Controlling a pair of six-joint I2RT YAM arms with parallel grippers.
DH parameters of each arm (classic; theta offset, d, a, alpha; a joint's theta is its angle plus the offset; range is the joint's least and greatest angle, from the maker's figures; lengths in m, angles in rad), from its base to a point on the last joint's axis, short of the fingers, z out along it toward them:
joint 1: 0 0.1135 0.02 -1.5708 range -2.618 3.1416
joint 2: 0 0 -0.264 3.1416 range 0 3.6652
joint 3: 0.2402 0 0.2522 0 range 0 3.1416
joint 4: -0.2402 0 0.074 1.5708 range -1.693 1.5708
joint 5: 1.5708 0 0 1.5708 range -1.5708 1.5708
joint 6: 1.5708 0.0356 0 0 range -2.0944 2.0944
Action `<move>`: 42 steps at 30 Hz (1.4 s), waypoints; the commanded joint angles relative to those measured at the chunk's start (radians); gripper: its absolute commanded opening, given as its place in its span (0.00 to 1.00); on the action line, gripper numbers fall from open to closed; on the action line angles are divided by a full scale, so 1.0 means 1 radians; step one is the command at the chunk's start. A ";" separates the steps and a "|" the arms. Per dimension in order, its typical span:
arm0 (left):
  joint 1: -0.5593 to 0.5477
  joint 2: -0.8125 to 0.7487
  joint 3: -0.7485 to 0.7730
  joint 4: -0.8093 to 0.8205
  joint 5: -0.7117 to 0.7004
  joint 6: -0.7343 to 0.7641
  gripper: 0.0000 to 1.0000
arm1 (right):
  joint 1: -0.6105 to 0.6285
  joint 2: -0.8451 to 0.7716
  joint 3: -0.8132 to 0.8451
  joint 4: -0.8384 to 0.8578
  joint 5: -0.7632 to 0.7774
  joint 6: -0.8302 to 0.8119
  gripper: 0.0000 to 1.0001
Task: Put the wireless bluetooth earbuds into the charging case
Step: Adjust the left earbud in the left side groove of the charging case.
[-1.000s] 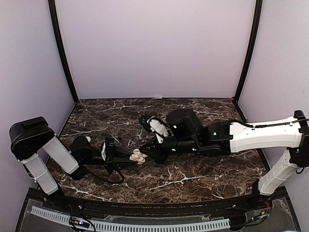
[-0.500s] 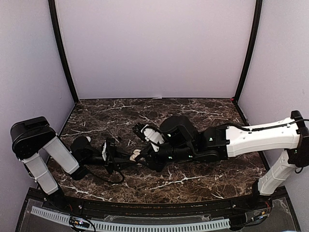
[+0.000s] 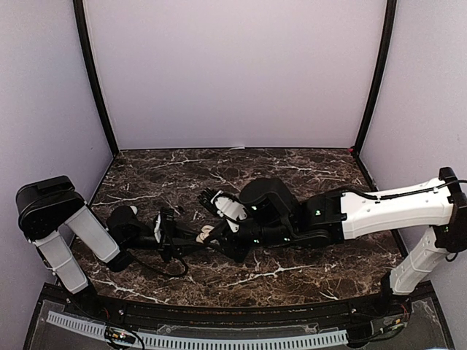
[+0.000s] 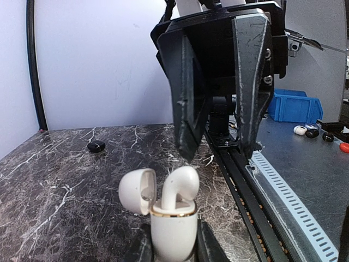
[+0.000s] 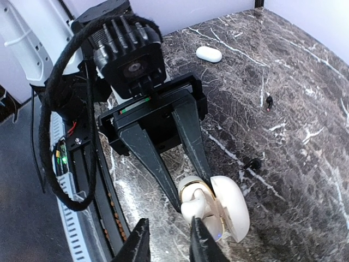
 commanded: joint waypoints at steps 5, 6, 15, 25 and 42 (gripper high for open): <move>-0.002 0.001 0.007 0.225 0.015 -0.011 0.00 | 0.006 0.004 0.063 0.049 -0.072 0.021 0.00; -0.002 0.001 0.007 0.225 0.016 -0.011 0.00 | 0.006 0.012 0.071 0.038 -0.070 0.025 0.00; -0.002 0.001 0.009 0.225 0.019 -0.013 0.00 | 0.003 0.060 0.093 -0.010 -0.040 0.042 0.00; -0.002 0.000 0.007 0.225 0.021 -0.013 0.00 | -0.011 0.083 0.111 -0.058 0.015 0.071 0.00; -0.003 0.000 0.010 0.225 0.025 -0.019 0.00 | -0.029 0.051 0.064 -0.041 -0.031 0.074 0.00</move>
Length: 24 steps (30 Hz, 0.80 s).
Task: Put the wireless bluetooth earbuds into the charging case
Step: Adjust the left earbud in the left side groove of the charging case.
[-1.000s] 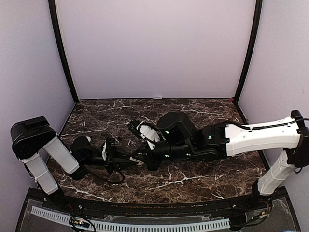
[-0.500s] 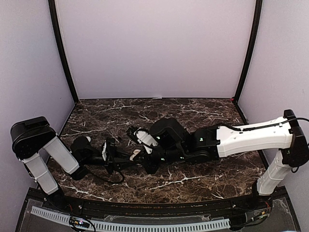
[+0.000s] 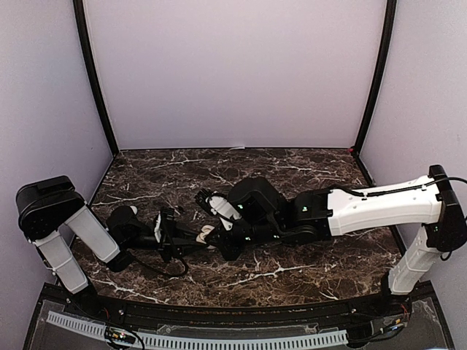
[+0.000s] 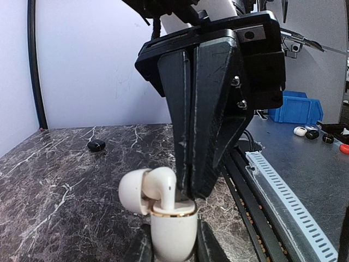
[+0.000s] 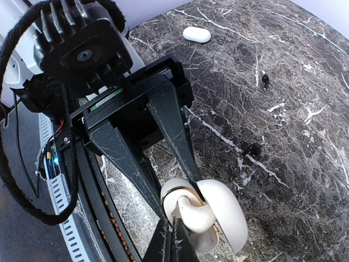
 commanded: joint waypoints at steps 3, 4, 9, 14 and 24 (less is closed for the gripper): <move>-0.002 0.000 0.010 0.225 0.019 -0.010 0.00 | -0.004 -0.034 -0.017 0.054 -0.066 -0.010 0.00; -0.002 0.000 0.010 0.225 0.018 -0.011 0.00 | -0.004 -0.035 -0.021 0.061 -0.075 -0.013 0.00; -0.002 0.003 0.014 0.225 0.009 -0.031 0.00 | -0.012 -0.094 -0.054 0.103 -0.098 -0.009 0.01; -0.003 0.008 0.026 0.225 -0.002 -0.084 0.00 | -0.033 -0.144 -0.086 0.115 -0.043 0.026 0.08; -0.003 0.001 0.032 0.225 0.002 -0.087 0.00 | -0.048 -0.103 -0.032 0.045 0.006 0.013 0.15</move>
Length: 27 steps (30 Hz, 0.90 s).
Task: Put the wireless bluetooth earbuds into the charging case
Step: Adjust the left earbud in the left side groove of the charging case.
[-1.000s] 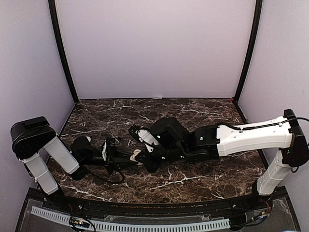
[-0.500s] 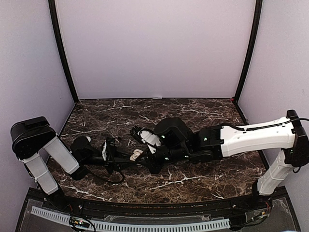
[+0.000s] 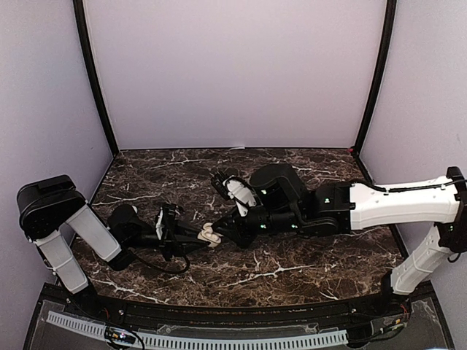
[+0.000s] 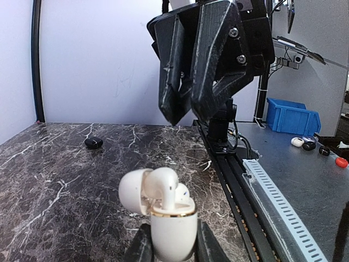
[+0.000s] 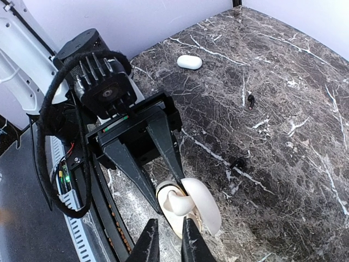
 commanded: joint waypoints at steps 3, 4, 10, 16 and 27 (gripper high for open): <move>-0.002 -0.005 0.012 0.225 0.011 -0.002 0.00 | -0.005 0.042 0.062 -0.014 0.029 -0.026 0.18; -0.002 -0.004 0.012 0.225 0.013 -0.001 0.00 | -0.005 0.043 0.064 -0.016 0.031 -0.034 0.18; -0.002 -0.003 0.011 0.225 0.036 0.029 0.00 | -0.007 0.040 0.079 -0.024 0.019 -0.099 0.20; -0.003 -0.003 0.009 0.225 0.048 0.053 0.00 | -0.013 0.046 0.095 -0.045 -0.044 -0.151 0.25; -0.002 0.001 0.015 0.224 0.071 0.045 0.00 | -0.045 0.052 0.095 -0.072 -0.164 -0.246 0.25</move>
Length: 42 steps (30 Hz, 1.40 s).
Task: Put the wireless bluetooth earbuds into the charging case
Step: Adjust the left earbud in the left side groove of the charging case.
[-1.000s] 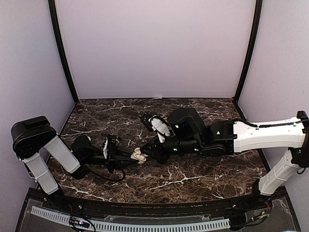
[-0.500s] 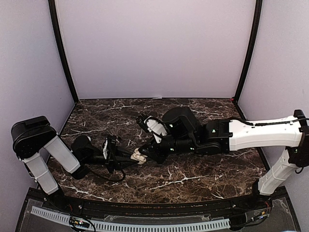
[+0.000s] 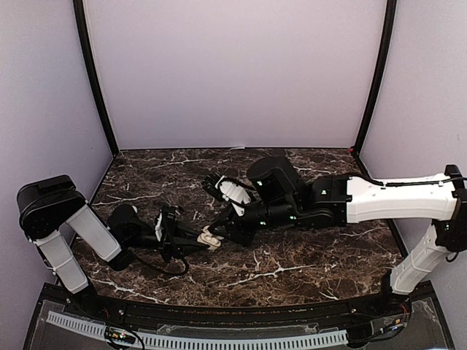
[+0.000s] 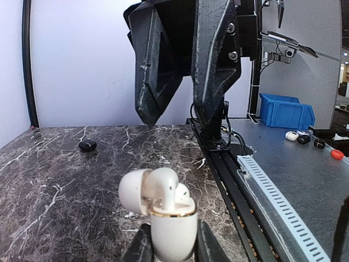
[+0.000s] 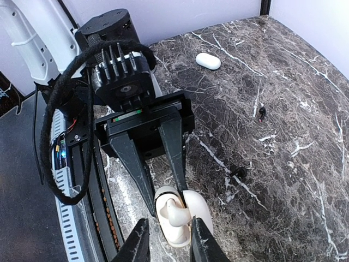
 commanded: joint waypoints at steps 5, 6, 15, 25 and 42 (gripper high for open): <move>-0.002 0.004 0.017 0.225 0.040 0.000 0.00 | -0.035 0.042 0.059 -0.037 -0.089 -0.065 0.27; -0.002 0.005 0.018 0.225 0.042 -0.002 0.00 | -0.037 0.044 0.066 -0.042 -0.093 -0.064 0.27; -0.002 0.008 0.020 0.225 0.047 -0.003 0.00 | -0.039 0.096 0.093 -0.056 -0.118 -0.066 0.25; -0.002 0.010 0.018 0.225 0.045 -0.001 0.00 | -0.040 0.105 0.099 -0.077 -0.139 -0.060 0.24; -0.002 0.012 0.021 0.224 0.037 -0.003 0.00 | -0.040 0.094 0.090 -0.112 -0.132 -0.055 0.21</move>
